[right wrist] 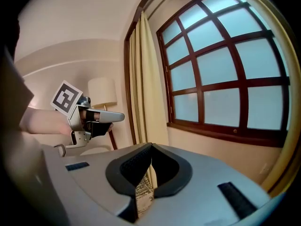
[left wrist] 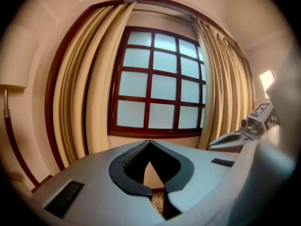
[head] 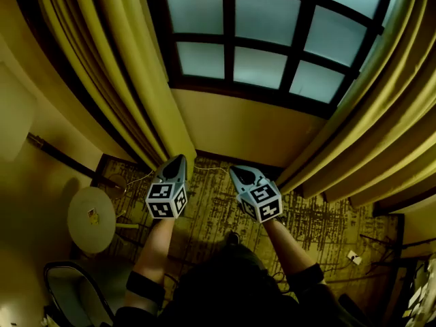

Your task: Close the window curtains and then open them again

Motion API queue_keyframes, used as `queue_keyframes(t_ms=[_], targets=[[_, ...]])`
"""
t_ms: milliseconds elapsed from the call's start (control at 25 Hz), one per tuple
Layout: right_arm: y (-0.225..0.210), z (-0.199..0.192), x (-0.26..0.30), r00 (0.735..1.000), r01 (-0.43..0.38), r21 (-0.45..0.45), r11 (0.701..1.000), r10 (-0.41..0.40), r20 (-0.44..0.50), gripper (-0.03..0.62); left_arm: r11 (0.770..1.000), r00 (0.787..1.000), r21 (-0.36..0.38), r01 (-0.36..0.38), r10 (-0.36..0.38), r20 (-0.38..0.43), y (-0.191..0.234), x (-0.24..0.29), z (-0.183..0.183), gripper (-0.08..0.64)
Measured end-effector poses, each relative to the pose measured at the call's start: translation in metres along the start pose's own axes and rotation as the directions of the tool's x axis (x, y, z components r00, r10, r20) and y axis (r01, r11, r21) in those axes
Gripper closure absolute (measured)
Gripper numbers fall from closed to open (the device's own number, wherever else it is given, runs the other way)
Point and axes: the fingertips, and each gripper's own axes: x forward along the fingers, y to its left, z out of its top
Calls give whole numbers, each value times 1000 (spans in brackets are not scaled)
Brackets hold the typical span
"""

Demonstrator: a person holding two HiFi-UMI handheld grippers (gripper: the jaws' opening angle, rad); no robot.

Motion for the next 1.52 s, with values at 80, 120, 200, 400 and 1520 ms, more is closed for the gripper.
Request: queue_keyframes(t_ms=[80,120,200,400,1520], targets=[[-5,16,14,999,-30,-24,999,31,17,591,1000,999,-10,-28,28,25,12,11,17,557],[-7,26,21,999,-46,-37,998,47,26,591,999,998,-9,-41,41,39,18,16,27,557],[-5,45,35,995,-85,-64,994,88,39,591,997,995,-1,-73,73,68,31,24,47,557],[5,87,74,983,-172,-152,973,181,45,591,986,974,9,-168,165,156,71,39,109,557],[57,323,315,965,-9,-322,947,92,246,262,937,903,262,-229,104,418,259,143,401,134]])
